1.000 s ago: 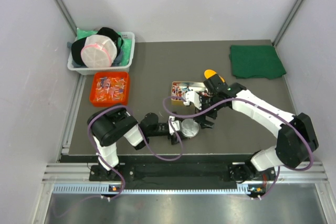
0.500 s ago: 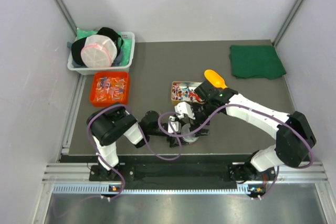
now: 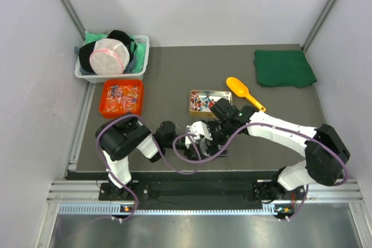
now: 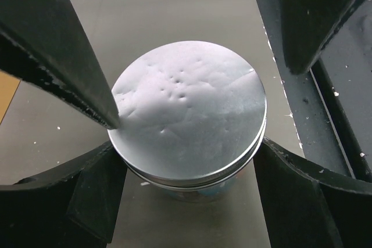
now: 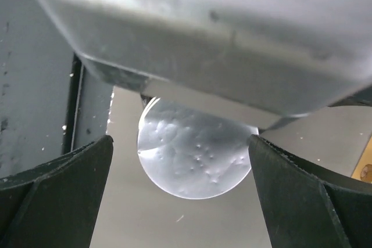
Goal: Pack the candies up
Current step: Screw the bottle lid onto the packing bottle.
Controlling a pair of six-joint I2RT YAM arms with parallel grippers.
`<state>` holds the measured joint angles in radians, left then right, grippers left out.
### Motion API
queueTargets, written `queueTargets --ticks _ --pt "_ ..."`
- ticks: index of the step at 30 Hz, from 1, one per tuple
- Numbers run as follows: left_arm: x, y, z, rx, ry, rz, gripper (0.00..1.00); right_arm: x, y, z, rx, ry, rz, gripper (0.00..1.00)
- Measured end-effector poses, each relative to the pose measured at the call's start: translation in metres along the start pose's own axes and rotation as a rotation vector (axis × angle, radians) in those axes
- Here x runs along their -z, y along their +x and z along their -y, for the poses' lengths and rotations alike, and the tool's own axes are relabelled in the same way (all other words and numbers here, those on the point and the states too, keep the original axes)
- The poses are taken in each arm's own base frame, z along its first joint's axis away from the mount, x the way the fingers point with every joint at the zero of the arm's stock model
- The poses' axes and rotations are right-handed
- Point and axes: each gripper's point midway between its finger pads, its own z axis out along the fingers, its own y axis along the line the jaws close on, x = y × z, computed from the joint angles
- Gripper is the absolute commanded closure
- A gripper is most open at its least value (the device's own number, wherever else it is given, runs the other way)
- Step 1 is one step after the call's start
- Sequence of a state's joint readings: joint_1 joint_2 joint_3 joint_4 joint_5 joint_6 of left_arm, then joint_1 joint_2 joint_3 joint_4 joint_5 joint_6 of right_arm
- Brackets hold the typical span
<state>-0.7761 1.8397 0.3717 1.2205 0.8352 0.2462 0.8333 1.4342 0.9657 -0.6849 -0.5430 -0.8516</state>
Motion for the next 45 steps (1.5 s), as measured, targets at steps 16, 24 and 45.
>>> queueTargets --ticks 16,24,45 --pt "0.002 0.0 -0.003 0.024 -0.013 0.001 0.23 -0.002 0.004 0.015 -0.018 0.09 0.002 0.12" --pt "0.002 0.0 -0.009 0.027 -0.047 -0.001 0.24 0.0 0.005 0.021 -0.05 0.114 0.015 0.23" --pt "0.011 0.005 -0.044 -0.017 -0.279 -0.034 0.24 0.0 0.005 0.045 -0.113 0.234 0.03 0.28"
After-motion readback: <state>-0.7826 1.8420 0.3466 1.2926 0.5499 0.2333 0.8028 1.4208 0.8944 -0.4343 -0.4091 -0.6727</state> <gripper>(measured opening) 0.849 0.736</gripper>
